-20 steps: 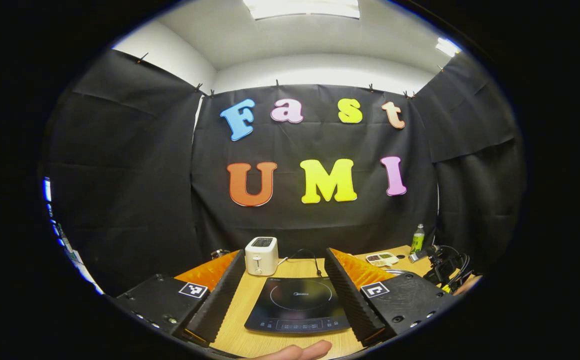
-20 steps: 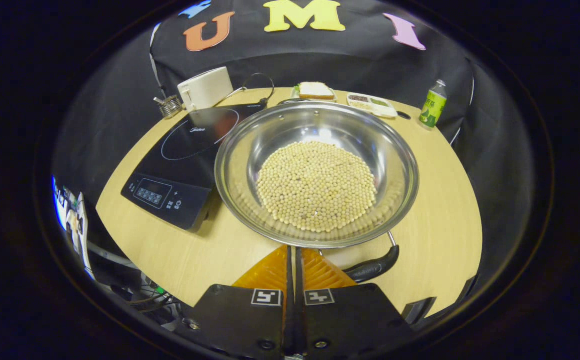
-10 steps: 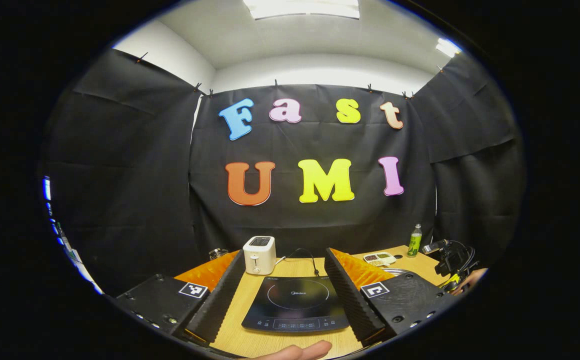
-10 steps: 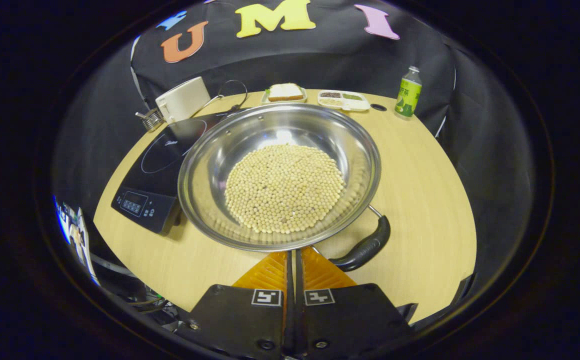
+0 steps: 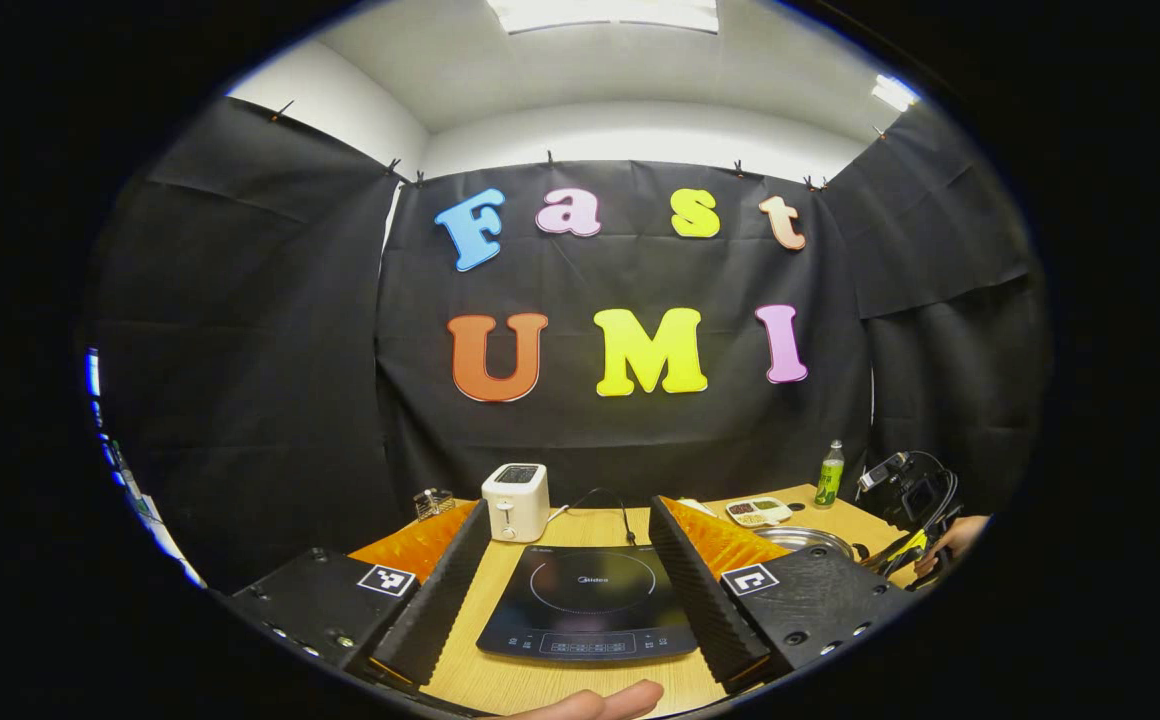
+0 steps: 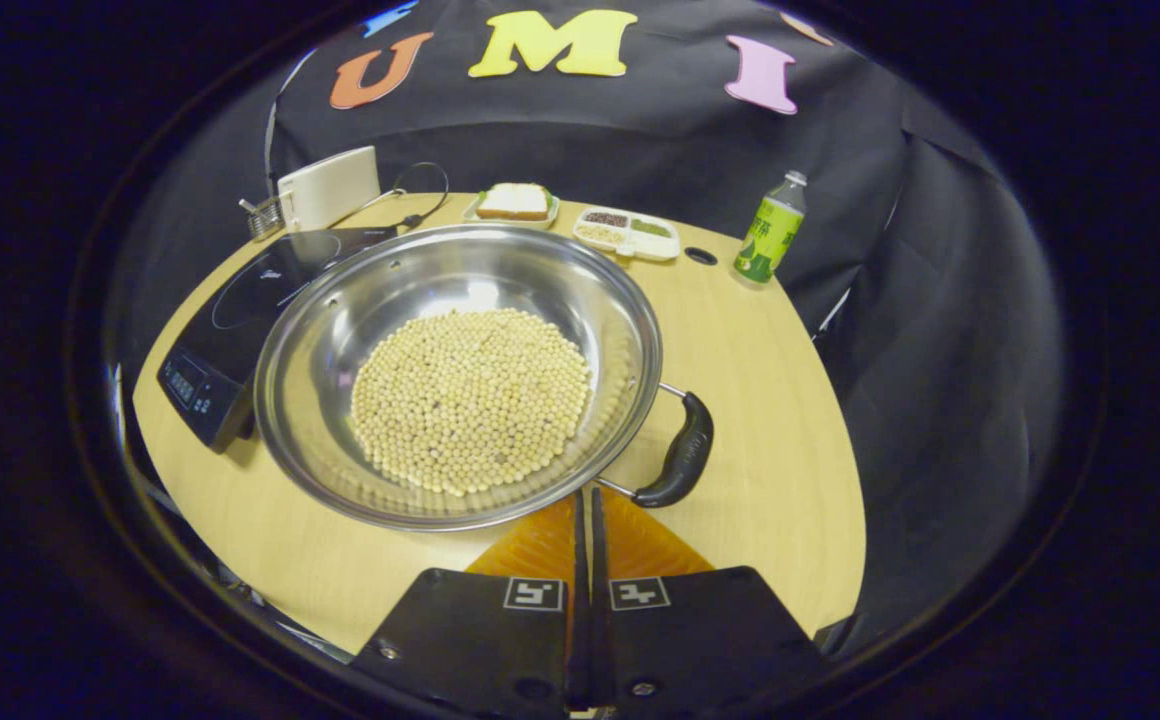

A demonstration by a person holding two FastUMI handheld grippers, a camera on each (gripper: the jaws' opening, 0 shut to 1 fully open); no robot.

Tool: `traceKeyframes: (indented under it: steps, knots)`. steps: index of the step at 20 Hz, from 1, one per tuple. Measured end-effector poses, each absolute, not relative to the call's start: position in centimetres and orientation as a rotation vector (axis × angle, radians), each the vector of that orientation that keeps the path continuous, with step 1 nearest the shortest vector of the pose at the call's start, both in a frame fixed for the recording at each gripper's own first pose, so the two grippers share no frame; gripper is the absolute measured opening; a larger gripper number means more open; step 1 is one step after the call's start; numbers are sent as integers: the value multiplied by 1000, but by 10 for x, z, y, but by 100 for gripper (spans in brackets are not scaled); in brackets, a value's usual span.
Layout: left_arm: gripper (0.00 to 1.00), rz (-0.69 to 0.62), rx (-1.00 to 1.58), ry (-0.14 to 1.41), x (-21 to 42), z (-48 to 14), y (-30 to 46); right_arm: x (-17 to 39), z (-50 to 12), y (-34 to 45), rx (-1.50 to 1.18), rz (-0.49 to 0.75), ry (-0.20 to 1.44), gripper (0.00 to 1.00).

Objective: First push the handle of the pot to place it horizontally, then grasp the pot with both hands and set it on the induction cooktop.

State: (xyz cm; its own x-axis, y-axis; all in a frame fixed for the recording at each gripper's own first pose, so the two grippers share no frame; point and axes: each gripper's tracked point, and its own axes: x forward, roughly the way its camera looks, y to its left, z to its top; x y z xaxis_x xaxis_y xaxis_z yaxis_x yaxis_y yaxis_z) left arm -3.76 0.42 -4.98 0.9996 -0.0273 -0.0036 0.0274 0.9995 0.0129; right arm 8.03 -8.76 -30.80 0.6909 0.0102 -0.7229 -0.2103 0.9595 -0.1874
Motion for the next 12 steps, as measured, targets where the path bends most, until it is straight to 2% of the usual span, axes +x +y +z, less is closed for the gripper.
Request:
traceKeyframes:
  steps: [1,7,8,10,12]
  knots:
    - [95,-32,10,7,-36,-52,3,86,-308,-93,-281,120,788,4]
    - [95,-58,-12,50,-21,-71,-9,117,-304,-103,-322,99,712,4]
    - [95,-64,-13,58,-18,-74,-11,121,-305,-102,-323,99,704,1]
    - [95,-71,-15,78,-13,-82,-17,124,-310,-98,-301,106,714,4]
    - [95,-84,-19,96,-7,-89,-24,127,-312,-92,-278,118,715,1]
